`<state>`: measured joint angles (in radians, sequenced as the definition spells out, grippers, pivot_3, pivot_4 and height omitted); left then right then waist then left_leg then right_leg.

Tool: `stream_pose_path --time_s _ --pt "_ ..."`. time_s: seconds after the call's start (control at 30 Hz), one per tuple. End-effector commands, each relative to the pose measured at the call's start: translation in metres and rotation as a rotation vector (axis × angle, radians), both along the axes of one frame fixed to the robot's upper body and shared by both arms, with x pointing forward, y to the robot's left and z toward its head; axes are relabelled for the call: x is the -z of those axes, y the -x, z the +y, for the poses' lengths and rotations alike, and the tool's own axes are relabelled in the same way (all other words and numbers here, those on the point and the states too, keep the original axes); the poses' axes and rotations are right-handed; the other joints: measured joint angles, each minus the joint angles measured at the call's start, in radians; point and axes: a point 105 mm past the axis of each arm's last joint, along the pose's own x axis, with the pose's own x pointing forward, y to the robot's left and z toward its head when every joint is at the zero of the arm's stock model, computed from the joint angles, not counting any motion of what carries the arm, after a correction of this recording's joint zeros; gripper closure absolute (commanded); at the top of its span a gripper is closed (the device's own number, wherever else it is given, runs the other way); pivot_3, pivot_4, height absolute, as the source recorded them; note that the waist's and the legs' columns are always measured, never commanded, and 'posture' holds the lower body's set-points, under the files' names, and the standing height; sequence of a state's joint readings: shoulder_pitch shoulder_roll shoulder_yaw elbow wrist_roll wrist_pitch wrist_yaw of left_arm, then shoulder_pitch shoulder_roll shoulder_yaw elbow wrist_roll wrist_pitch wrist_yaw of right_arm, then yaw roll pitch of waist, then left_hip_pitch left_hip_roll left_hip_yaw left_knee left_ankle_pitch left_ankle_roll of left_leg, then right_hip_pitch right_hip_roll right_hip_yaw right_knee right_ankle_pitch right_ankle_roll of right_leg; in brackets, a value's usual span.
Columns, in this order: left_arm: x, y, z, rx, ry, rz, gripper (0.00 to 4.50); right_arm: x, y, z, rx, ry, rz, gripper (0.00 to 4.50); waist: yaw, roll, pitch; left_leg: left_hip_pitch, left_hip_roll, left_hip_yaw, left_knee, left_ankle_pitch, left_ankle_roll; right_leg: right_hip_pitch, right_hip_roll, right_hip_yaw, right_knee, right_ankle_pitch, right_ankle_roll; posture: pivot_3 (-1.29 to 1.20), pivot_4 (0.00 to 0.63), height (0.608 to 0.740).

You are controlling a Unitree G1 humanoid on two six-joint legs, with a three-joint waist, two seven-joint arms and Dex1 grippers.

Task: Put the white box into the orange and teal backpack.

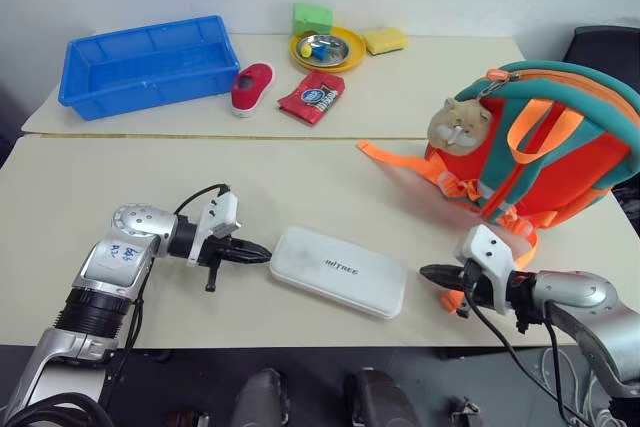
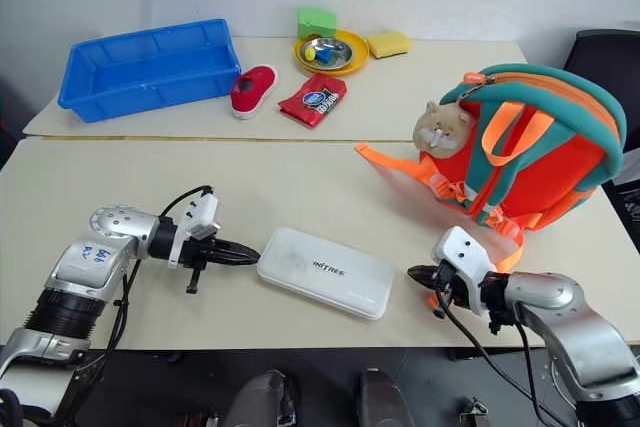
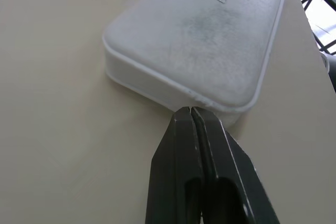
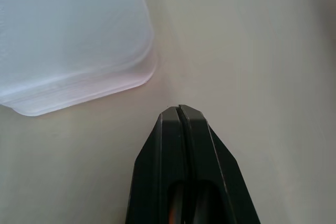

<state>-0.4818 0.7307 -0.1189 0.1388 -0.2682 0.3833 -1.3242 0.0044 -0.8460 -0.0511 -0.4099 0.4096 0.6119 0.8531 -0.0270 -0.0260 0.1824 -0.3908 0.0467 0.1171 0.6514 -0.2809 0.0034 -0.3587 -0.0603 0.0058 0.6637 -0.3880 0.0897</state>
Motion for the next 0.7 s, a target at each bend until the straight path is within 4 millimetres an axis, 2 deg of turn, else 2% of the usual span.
stream_pose_path --time_s 0.03,0.17,0.33,0.5,0.7 --pt "-0.007 0.005 -0.001 0.015 0.015 -0.024 4.47 -0.007 0.002 -0.002 -0.026 0.008 -0.002 4.5 -0.002 0.0 0.0 0.0 0.0 0.0 0.0 0.0 0.0 0.0 0.0 0.0 0.0 0.0 0.0 0.0 0.15 0.74" --pt "-0.009 0.005 -0.006 0.019 0.024 -0.03 4.47 -0.001 0.017 0.013 -0.103 -0.029 0.062 4.5 0.0 0.0 0.0 0.0 0.0 0.0 0.0 0.0 0.0 0.0 0.0 0.0 0.0 0.0 0.0 0.0 0.15 0.74" --pt "-0.01 0.014 -0.011 0.052 0.035 0.003 4.47 -0.005 -0.002 0.025 -0.055 -0.063 -0.008 4.5 -0.003 0.0 0.0 0.0 0.0 0.0 0.0 0.0 0.0 0.0 0.0 0.0 0.0 0.0 0.0 0.0 0.15 0.74" --pt "-0.007 0.024 -0.008 0.055 0.032 0.041 4.47 -0.007 -0.004 0.022 -0.061 -0.031 -0.016 4.5 -0.001 0.0 0.0 0.0 0.0 0.0 -0.002 0.0 0.0 -0.001 0.0 0.0 -0.001 0.0 0.0 0.0 0.15 0.74" --pt "0.005 0.015 0.012 -0.035 -0.054 0.069 4.47 -0.008 0.0 0.013 -0.07 0.008 -0.016 4.5 -0.001 0.0 0.0 0.0 0.0 0.0 -0.001 0.0 0.0 0.0 0.0 0.0 -0.001 0.0 0.0 0.0 0.15 0.74"
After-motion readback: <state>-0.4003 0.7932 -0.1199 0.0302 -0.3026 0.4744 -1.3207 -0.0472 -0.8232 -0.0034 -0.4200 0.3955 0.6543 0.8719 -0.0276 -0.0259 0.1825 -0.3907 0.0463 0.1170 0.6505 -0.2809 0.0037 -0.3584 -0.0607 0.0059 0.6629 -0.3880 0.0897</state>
